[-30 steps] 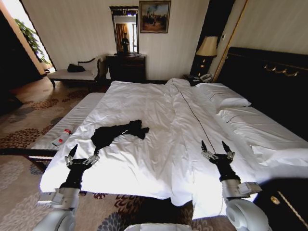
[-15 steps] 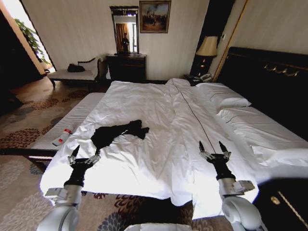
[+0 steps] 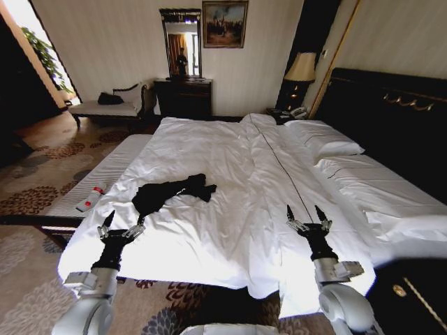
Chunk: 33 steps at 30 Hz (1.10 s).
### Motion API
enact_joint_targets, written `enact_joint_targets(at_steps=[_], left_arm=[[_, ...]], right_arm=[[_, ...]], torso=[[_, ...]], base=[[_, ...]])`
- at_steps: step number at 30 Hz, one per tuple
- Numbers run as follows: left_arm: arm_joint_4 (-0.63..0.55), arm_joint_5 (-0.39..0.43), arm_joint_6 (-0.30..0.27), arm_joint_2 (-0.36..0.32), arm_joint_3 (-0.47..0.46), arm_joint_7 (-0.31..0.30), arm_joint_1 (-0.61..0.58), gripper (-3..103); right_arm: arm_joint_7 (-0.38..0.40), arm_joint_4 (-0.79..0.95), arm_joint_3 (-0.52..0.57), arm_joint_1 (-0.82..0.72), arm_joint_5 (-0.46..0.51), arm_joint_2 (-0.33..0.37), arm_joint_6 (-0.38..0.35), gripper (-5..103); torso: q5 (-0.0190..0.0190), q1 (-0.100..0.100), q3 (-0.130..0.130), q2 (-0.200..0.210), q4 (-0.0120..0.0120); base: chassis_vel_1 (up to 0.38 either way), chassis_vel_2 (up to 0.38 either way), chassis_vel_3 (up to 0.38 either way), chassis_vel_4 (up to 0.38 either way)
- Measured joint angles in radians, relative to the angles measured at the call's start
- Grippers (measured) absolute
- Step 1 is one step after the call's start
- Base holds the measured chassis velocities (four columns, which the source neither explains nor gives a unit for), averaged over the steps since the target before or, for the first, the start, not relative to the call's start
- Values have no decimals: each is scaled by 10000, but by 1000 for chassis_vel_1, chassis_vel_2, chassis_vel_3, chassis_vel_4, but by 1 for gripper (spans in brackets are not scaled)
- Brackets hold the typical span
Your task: Fold the clothes on the bed.
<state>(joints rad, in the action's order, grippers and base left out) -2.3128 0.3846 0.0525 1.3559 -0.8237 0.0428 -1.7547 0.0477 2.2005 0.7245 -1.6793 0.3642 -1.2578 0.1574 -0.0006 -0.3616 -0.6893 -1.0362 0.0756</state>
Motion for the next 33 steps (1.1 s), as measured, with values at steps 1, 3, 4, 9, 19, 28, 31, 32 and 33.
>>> enact_joint_targets(at_steps=[1,3,4,9,19,28,31,32,33], left_arm=[[-9,10,-2,-6,-6,-1,-12,100],[-16,16,-2,-9,-11,-1,-21,100],[-25,20,-4,-12,-14,-1,-28,100],[-30,58,-9,-44,-62,-5,-27,100],[-39,108,-18,-81,-107,-8,-30,100],[-50,105,-23,-61,-118,-8,-27,100],[-48,94,-22,-33,-105,-9,-24,100],[-42,68,-23,-5,-82,-9,-24,100],[-37,50,-23,12,-70,-8,-24,100]], right_arm=[[0,4,0,-4,0,-5,4,100],[0,7,0,-7,-1,-9,9,100],[0,8,0,-14,-7,-16,15,100],[0,19,-3,-45,-38,-47,24,100],[0,12,-1,-34,-57,-83,41,100],[1,-50,-6,1,-55,-122,117,100],[5,-50,-3,1,-45,-115,126,100],[9,-54,0,1,-38,-109,148,100],[11,-61,1,-2,-34,-107,159,100]], torso=[[0,0,0,0,0],[-1,0,0,0,-1],[0,0,0,0,-1],[0,0,0,0,-1],[0,0,-1,0,-1],[-1,1,0,0,-1],[0,2,0,0,-1],[0,2,0,-1,0],[1,1,0,0,-1]], base=[[0,0,0,0],[0,0,0,0],[0,0,0,0],[0,0,0,0],[5,5,-4,-5],[56,67,-58,-57],[46,95,-39,-118],[51,142,-61,-131],[51,142,-31,-180]])
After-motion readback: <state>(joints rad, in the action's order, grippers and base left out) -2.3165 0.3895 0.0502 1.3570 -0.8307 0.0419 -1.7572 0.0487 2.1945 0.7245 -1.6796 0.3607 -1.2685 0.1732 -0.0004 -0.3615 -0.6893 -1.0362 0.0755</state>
